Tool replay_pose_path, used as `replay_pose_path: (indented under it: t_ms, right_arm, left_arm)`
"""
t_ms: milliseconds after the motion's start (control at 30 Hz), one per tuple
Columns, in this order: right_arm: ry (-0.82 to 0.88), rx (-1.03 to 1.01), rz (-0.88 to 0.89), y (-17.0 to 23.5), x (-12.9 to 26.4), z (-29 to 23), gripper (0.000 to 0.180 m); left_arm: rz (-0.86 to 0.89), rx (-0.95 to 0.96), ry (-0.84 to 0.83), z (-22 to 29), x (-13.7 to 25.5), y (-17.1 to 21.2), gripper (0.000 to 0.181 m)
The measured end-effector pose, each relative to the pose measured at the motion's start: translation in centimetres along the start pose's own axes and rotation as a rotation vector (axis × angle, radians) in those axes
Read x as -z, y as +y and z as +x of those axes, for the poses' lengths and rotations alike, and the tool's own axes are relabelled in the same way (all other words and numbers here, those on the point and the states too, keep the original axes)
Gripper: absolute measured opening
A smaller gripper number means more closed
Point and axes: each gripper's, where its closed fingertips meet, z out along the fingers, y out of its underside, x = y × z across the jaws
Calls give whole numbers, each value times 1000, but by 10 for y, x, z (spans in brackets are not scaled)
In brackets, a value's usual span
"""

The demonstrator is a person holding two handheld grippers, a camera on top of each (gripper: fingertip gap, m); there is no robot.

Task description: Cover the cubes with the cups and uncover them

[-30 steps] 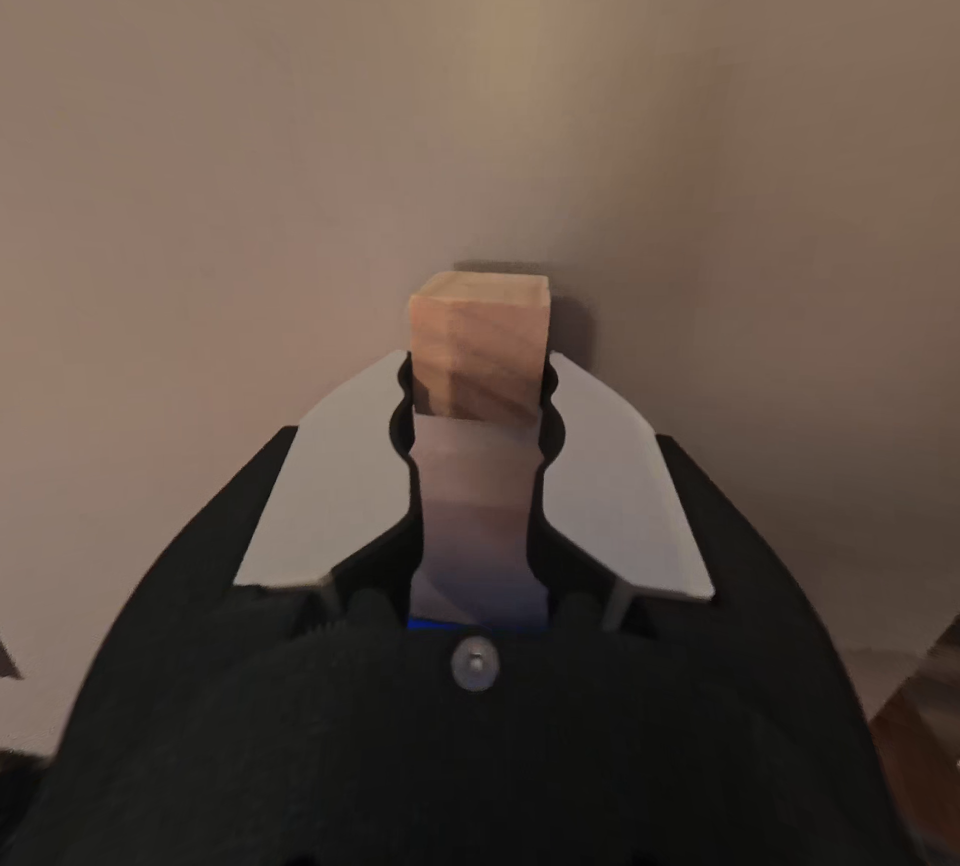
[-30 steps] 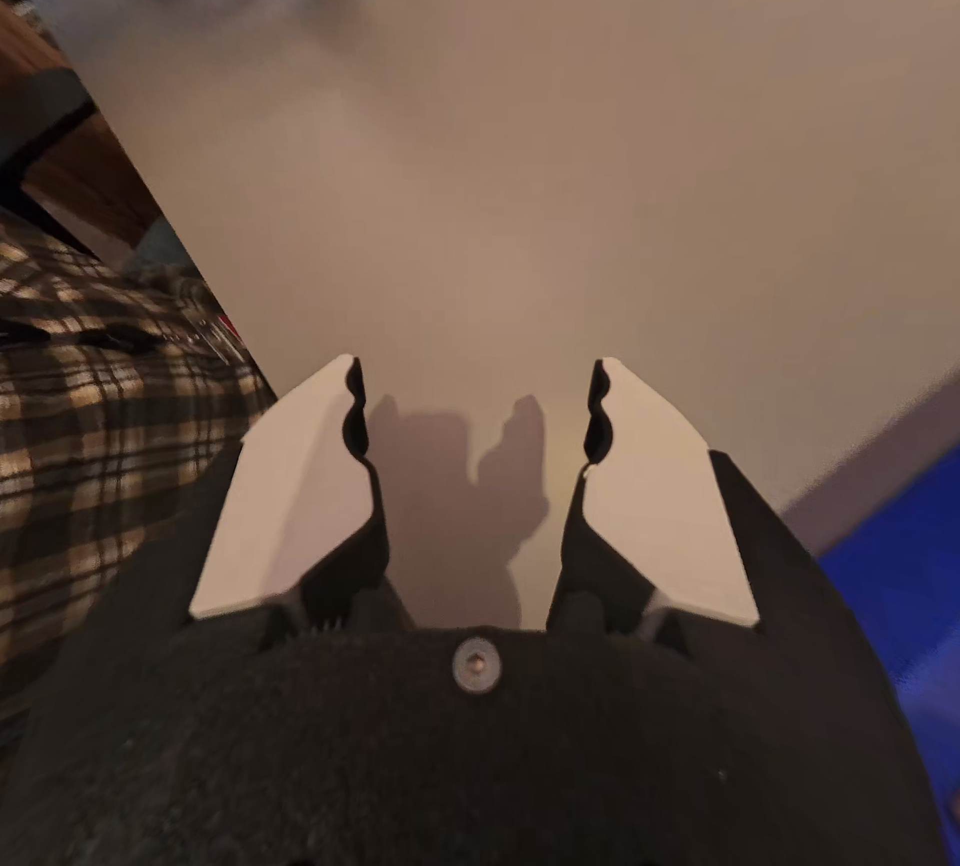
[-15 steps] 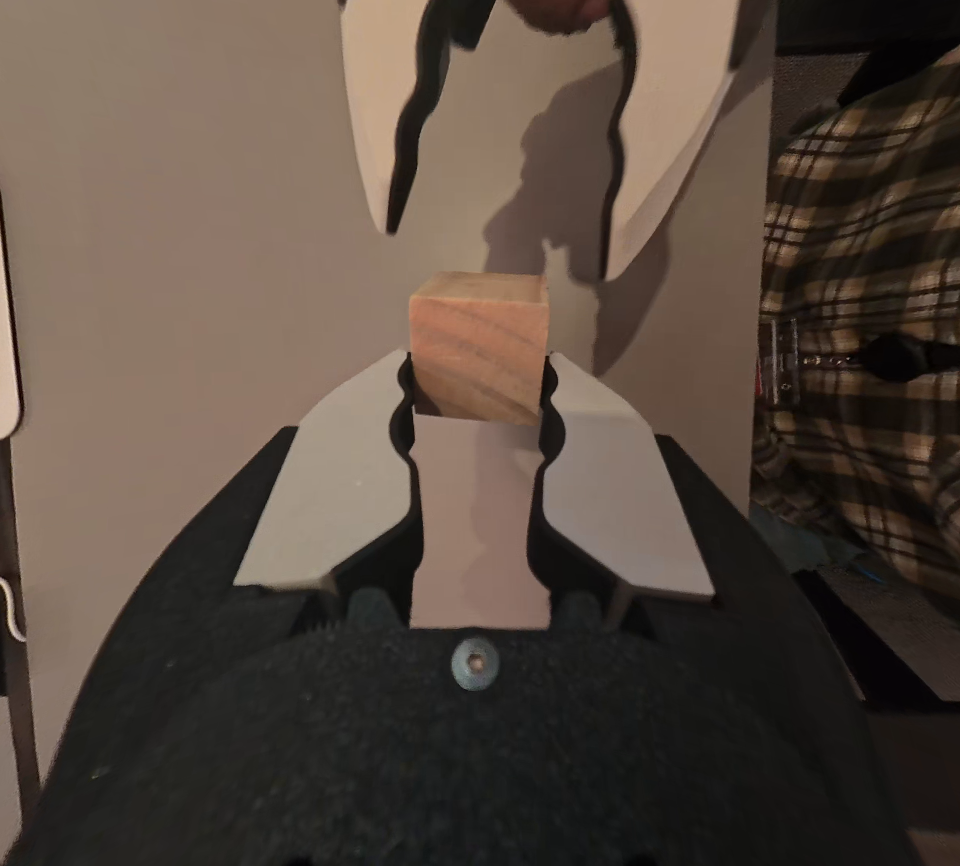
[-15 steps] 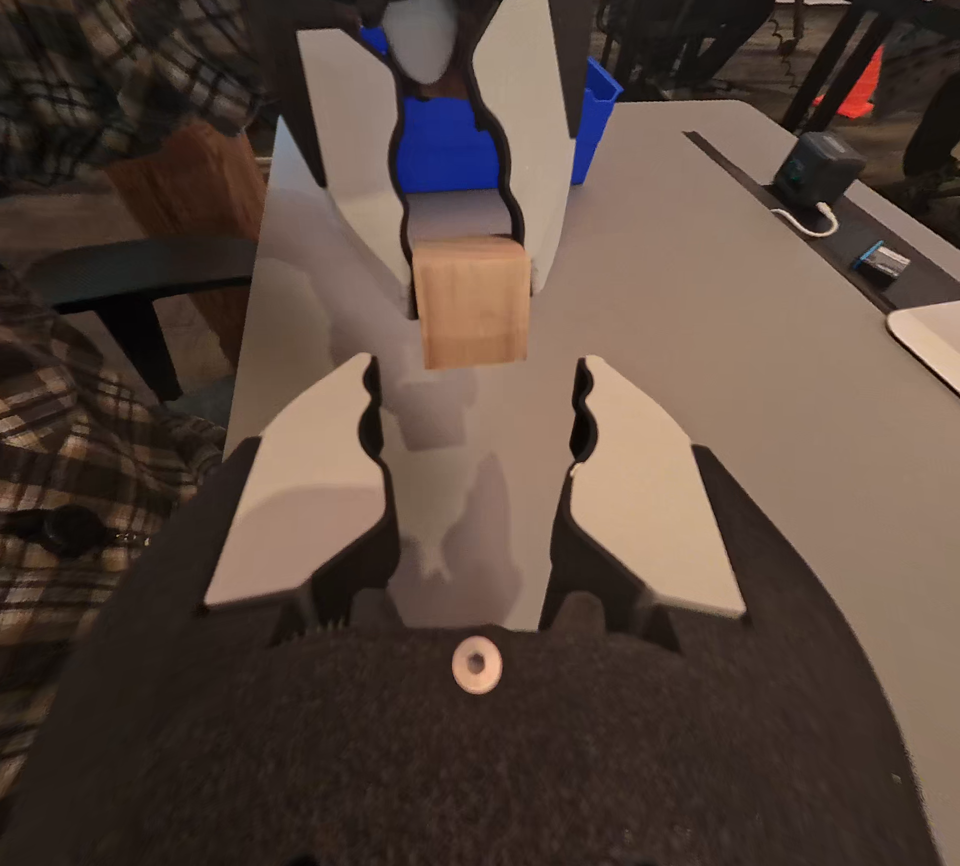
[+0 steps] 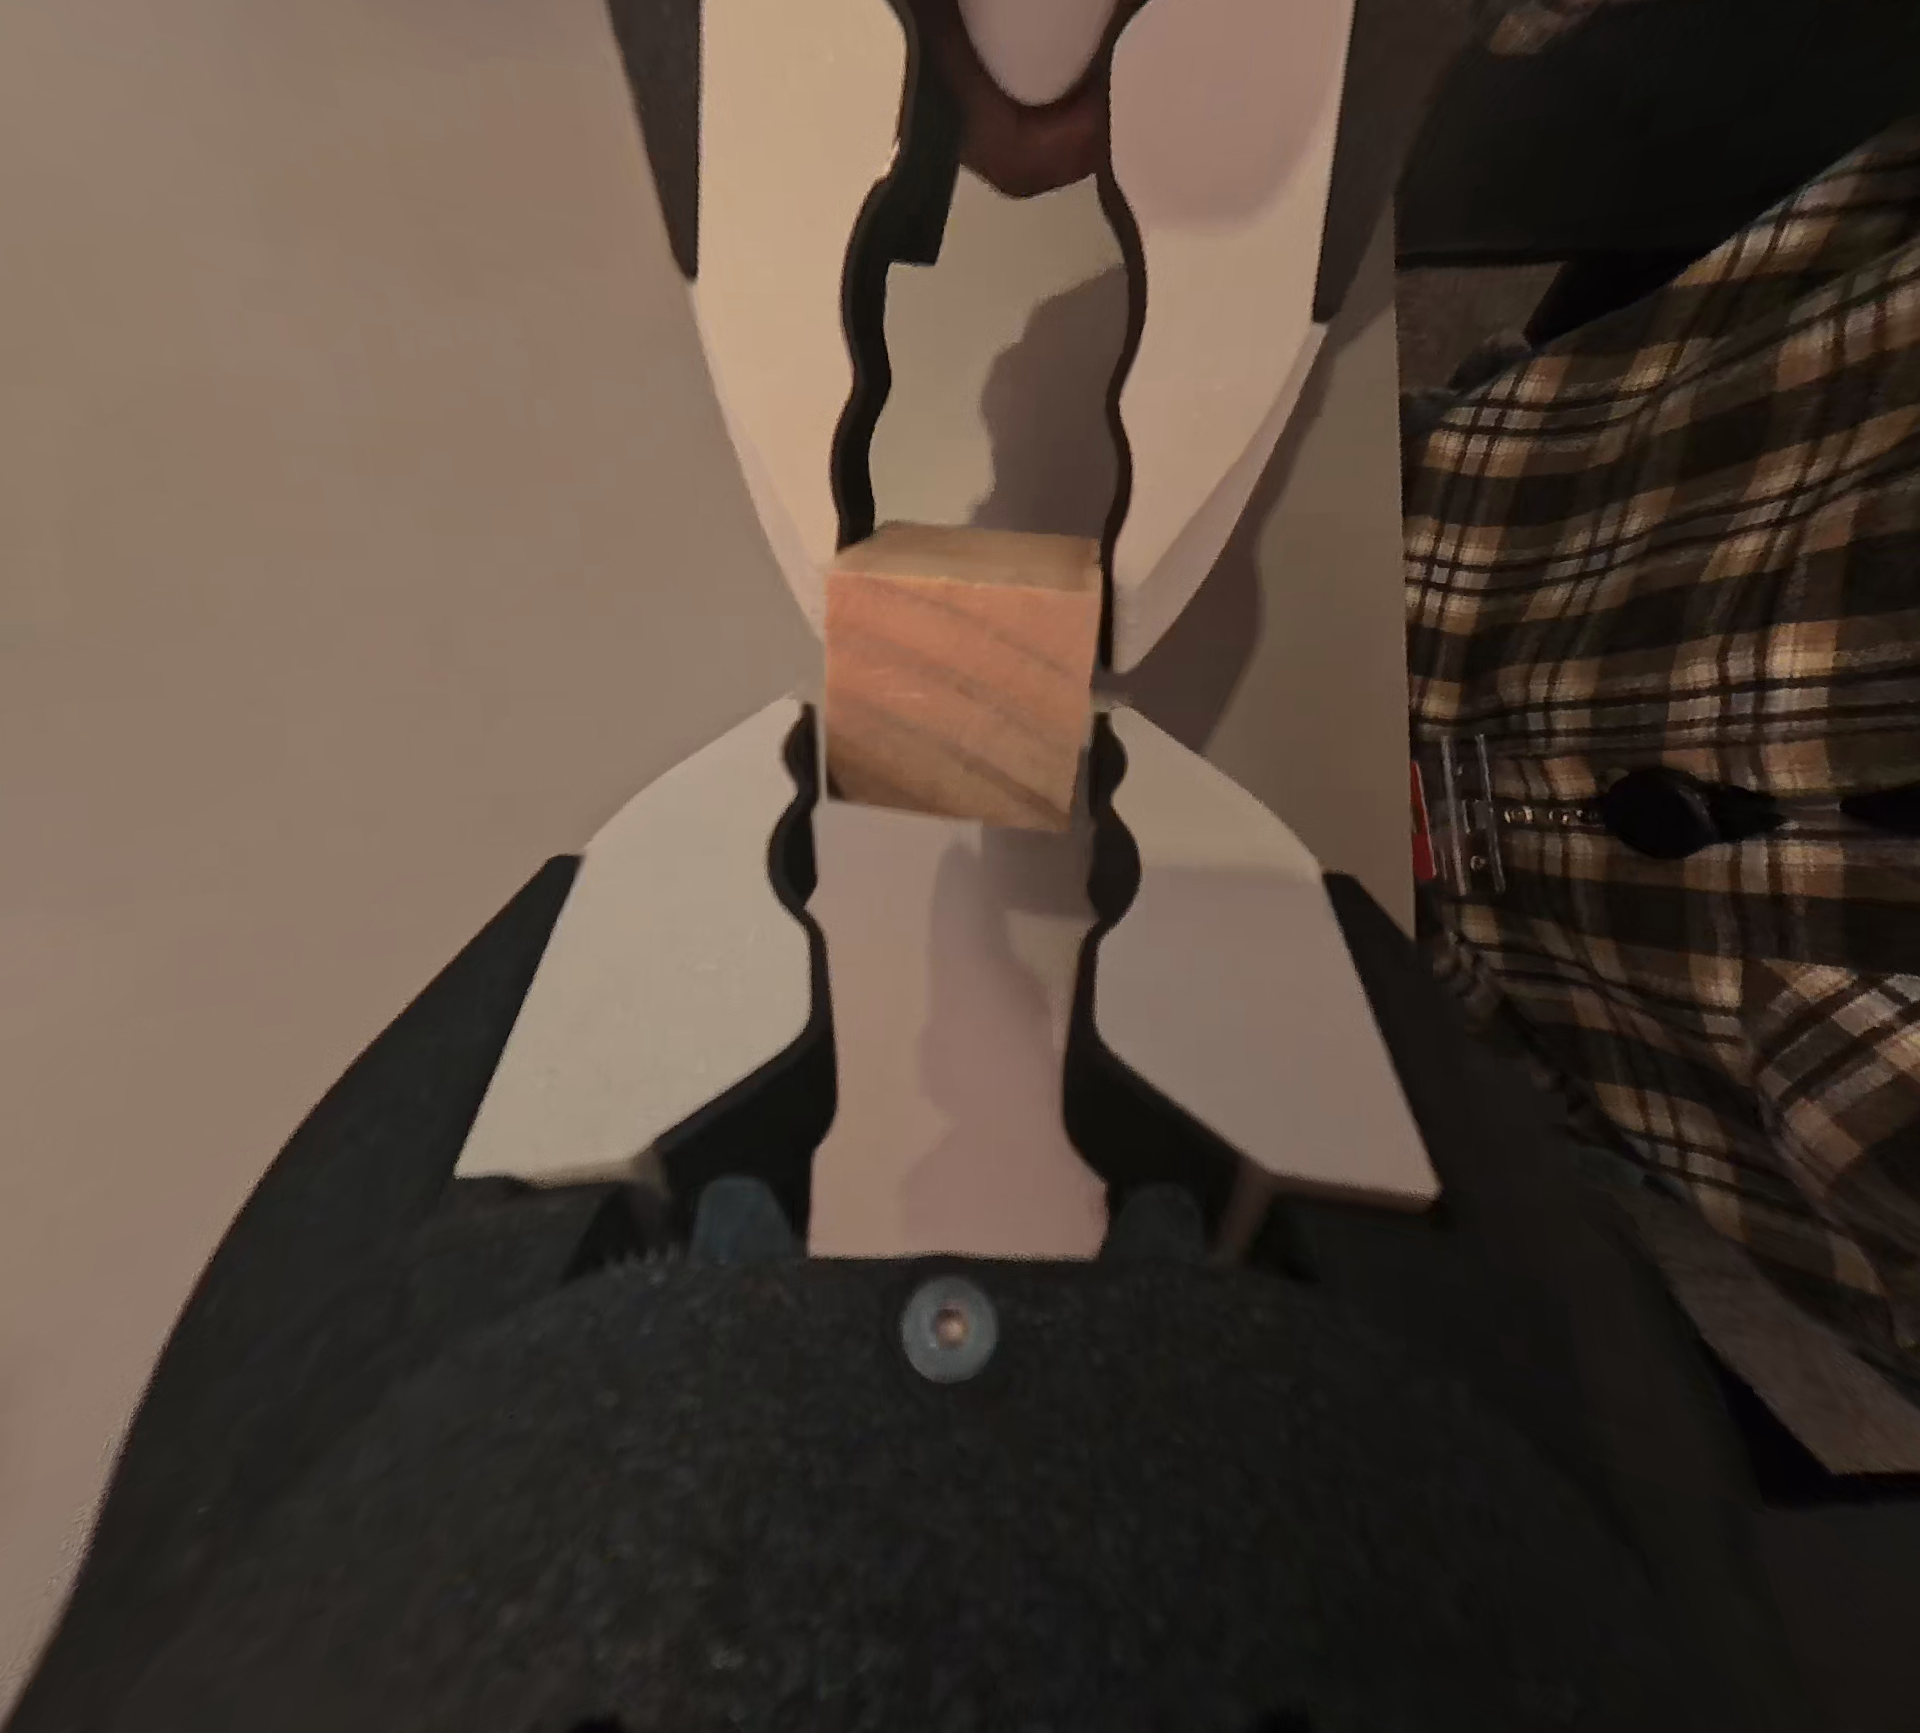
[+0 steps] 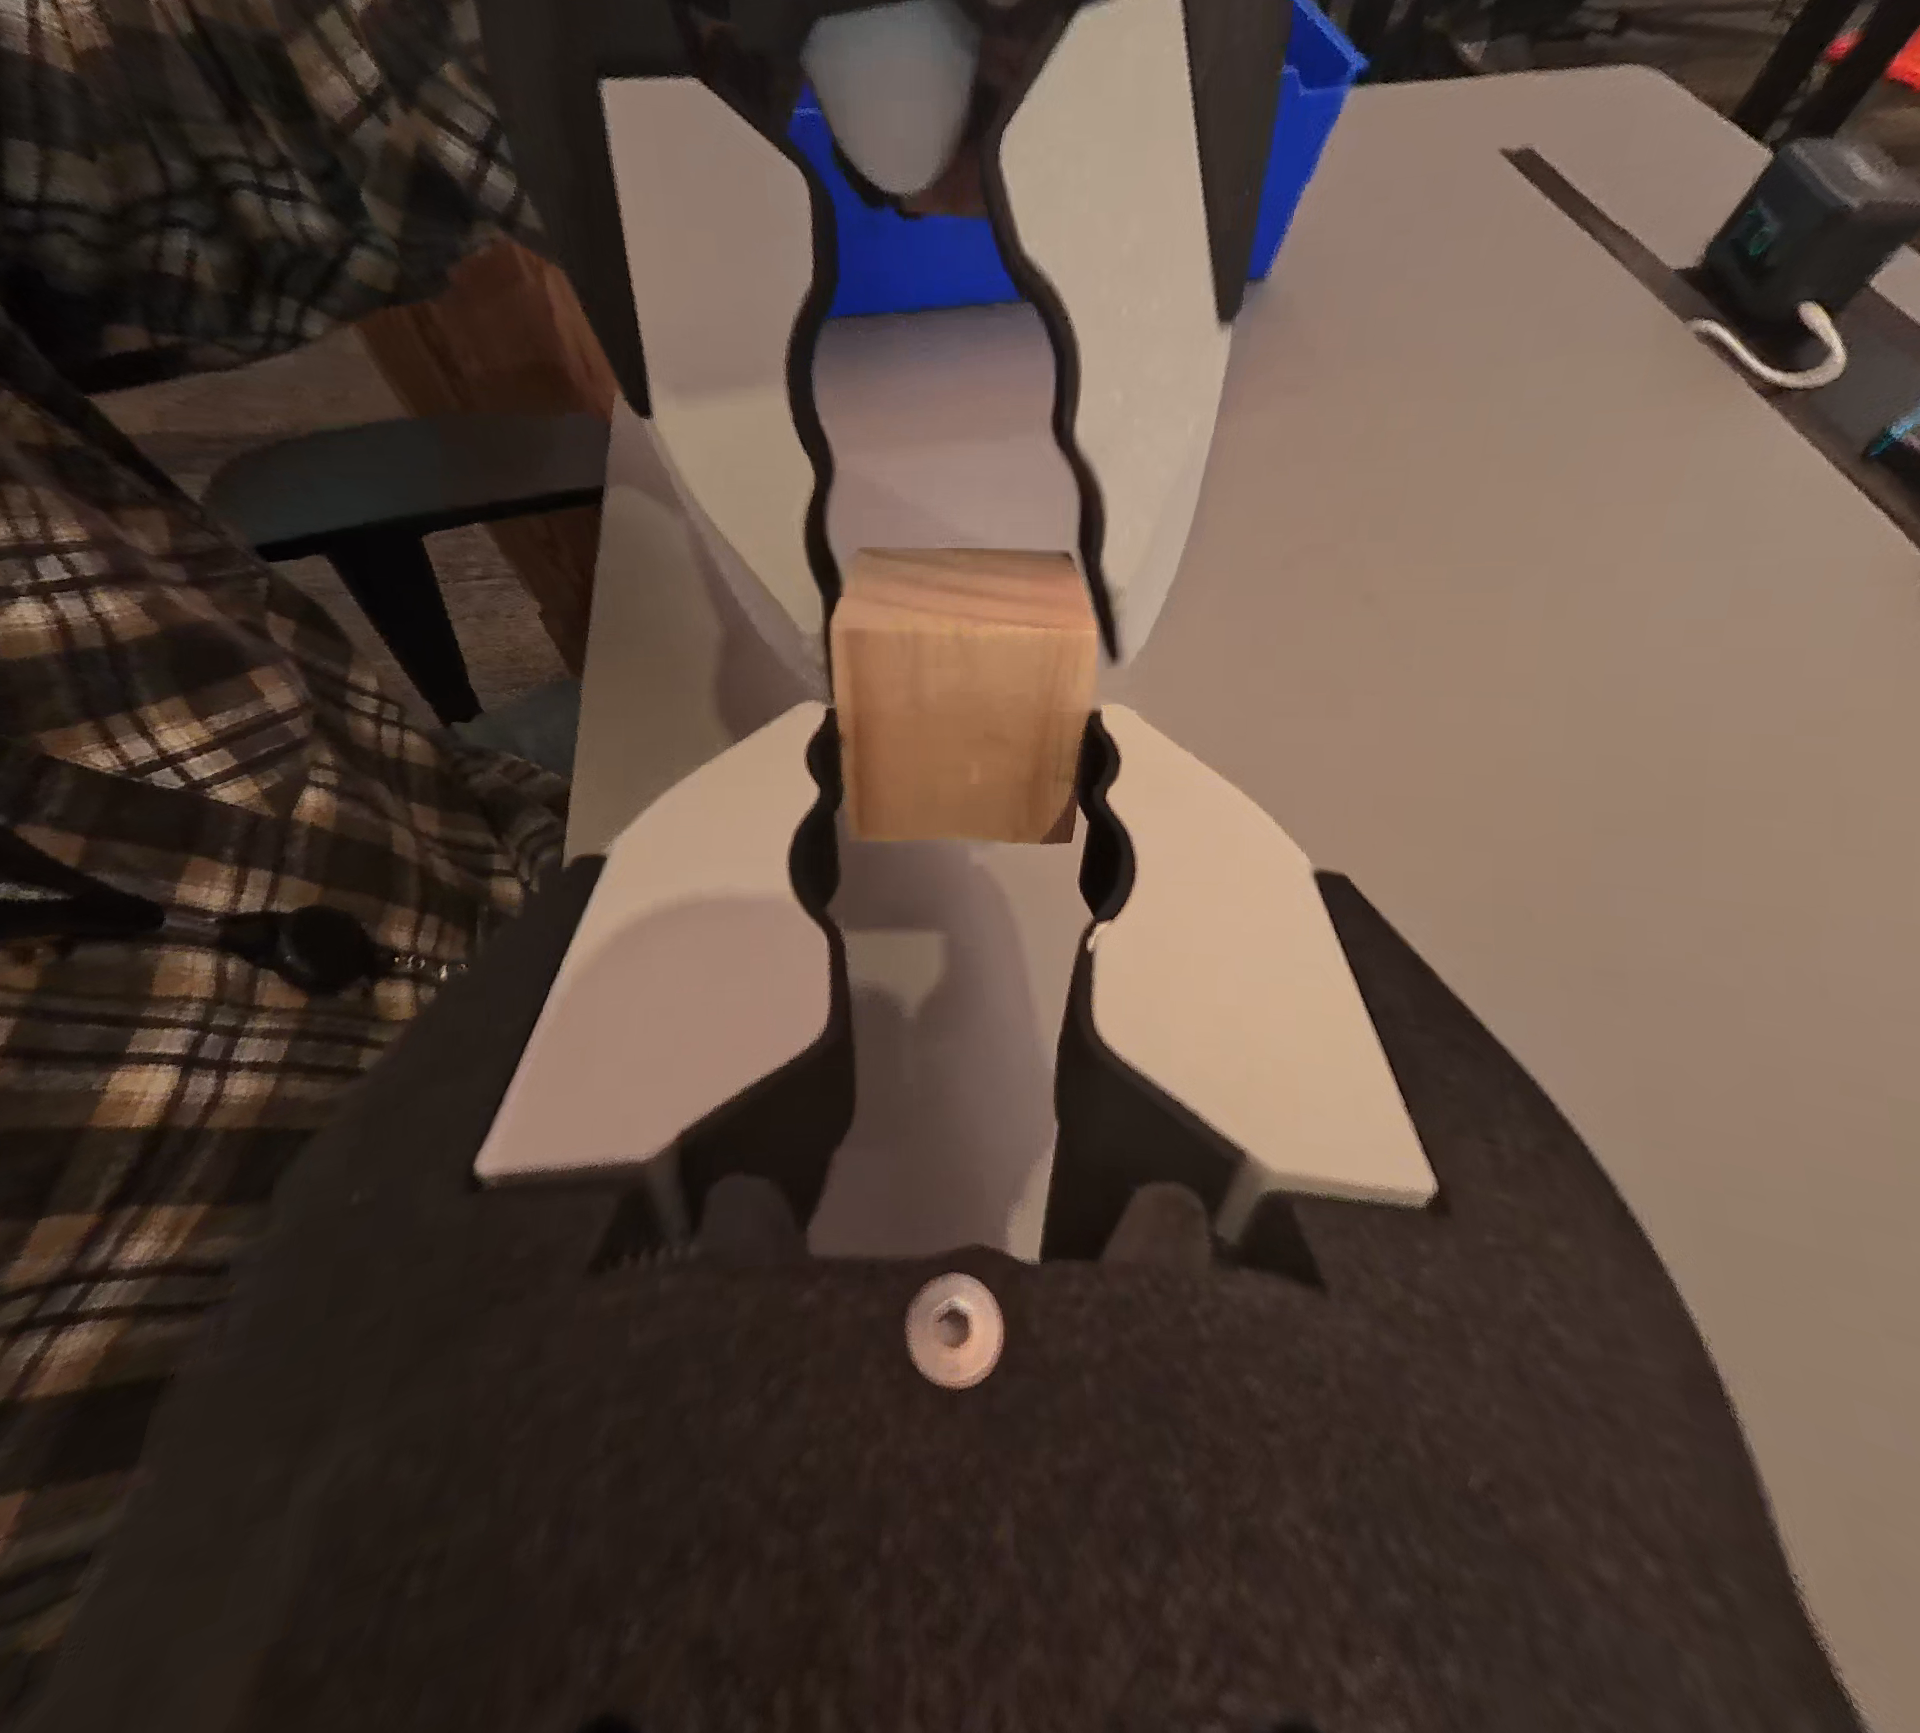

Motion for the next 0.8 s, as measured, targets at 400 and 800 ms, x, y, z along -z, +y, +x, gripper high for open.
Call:
replay_pose_path:
  t_ms: [400,800]
  right_arm:
    - [795,-685,-476,104,307,100,43]
    - [794,-1168,-758,262,326,118,44]
  left_arm:
    - [353,64,-218,11,25,-27,82]
    - [277,57,-226,33,28,-14,82]
